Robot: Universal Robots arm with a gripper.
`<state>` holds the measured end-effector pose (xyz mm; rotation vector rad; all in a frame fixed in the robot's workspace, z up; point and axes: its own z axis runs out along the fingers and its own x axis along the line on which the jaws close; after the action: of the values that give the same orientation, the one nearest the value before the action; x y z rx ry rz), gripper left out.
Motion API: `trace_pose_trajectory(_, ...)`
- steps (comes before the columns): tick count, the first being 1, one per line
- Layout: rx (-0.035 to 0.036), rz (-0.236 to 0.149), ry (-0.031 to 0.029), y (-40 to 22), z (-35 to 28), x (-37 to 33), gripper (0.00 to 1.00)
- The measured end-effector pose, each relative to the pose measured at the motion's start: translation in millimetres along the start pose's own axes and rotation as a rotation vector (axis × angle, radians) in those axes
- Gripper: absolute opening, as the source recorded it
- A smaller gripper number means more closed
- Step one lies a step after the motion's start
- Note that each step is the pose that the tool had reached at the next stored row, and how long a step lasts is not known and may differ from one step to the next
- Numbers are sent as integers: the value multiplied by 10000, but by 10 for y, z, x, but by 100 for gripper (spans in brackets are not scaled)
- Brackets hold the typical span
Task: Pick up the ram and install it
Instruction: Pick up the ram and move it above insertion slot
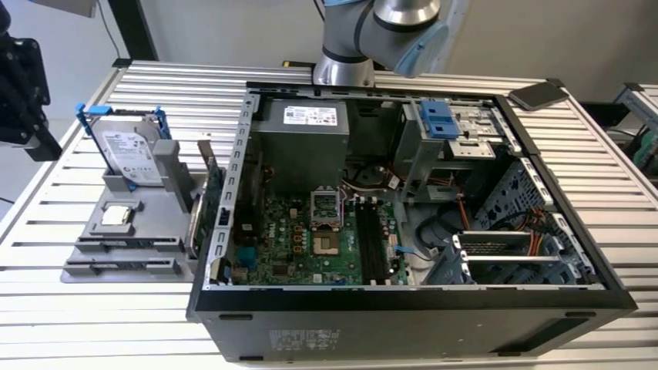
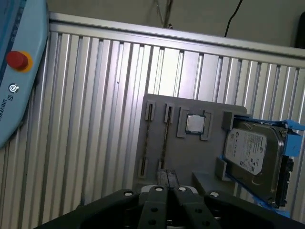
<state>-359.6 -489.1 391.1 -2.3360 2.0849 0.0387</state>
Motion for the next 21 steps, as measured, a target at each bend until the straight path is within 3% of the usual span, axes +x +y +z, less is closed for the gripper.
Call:
trace_pose_trajectory(20, -6, 1, 64, -1, 1, 1, 0)
trace_pose_trajectory(21, -6, 1, 65, 0, 1, 0, 100)
